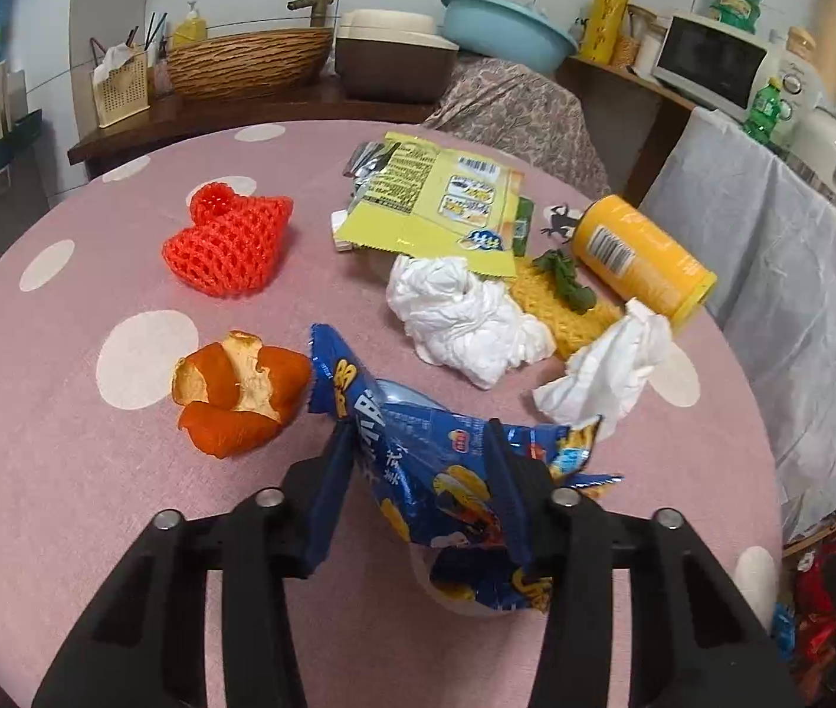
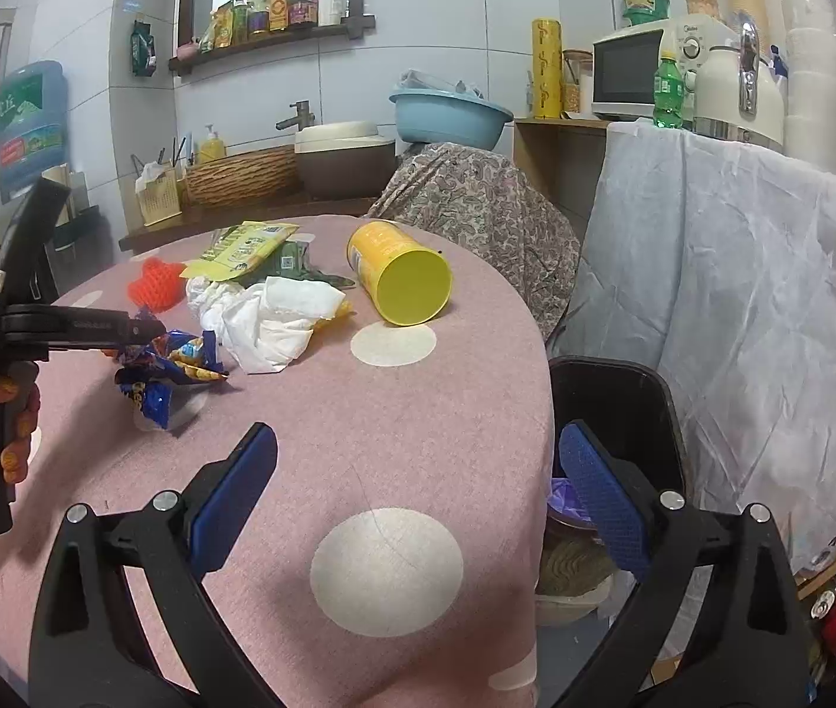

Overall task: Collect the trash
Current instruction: 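Return to the table and grasp the blue chip bag with the left tool, then grasp the white tissue with the right tool while the left tool holds the chip bag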

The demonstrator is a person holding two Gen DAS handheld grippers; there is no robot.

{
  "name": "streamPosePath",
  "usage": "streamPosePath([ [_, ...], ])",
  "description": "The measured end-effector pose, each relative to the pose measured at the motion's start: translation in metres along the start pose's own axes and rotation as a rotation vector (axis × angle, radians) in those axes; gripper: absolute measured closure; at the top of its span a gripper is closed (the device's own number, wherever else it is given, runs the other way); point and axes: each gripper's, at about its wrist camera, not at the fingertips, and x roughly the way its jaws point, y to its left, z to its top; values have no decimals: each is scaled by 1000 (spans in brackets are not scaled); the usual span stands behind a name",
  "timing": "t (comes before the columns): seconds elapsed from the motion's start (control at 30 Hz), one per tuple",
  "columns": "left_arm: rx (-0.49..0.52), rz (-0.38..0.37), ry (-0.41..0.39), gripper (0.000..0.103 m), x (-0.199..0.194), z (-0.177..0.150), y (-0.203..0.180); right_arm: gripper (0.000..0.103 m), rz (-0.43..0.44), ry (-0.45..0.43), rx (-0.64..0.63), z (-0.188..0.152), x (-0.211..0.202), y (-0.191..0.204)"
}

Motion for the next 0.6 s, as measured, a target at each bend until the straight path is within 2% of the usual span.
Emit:
streamPosePath([
  [0.2,23,21,-2,87,-1,-5,-3,8,13,10,5,0,3,0],
  [0.4,65,41,-46,90,-16,-9,-8,8,50,17,-2,1,9,5],
  [0.6,50,39,-97,91,-41,-12,2,8,174,57,-11,14,28,15],
])
